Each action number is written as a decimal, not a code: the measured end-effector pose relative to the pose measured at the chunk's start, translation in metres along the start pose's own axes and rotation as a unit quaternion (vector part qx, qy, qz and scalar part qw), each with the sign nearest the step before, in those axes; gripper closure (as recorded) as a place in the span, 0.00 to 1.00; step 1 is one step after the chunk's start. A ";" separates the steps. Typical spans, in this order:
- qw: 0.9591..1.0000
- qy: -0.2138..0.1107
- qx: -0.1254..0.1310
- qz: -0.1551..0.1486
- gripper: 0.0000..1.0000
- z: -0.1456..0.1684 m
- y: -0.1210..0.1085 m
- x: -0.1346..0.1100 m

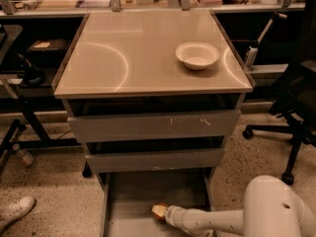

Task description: Place apple into bottom drawer

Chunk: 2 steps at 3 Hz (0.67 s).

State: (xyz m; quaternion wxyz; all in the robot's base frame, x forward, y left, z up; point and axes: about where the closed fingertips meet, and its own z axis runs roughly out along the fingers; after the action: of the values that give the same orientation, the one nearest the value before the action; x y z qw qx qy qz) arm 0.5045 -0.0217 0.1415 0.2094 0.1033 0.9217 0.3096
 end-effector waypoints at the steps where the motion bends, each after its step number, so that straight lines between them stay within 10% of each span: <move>1: 1.000 -0.006 0.013 0.003 1.00 -0.003 0.008 0.014; 2: 1.000 -0.011 0.015 0.004 0.81 -0.004 0.007 0.015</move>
Offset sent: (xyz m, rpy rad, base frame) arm -0.0108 0.0080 0.0026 -0.0183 0.0006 -0.0171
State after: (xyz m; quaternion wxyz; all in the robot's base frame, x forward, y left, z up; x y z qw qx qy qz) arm 0.4895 -0.0131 0.1442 0.2172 0.1134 0.9234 0.2953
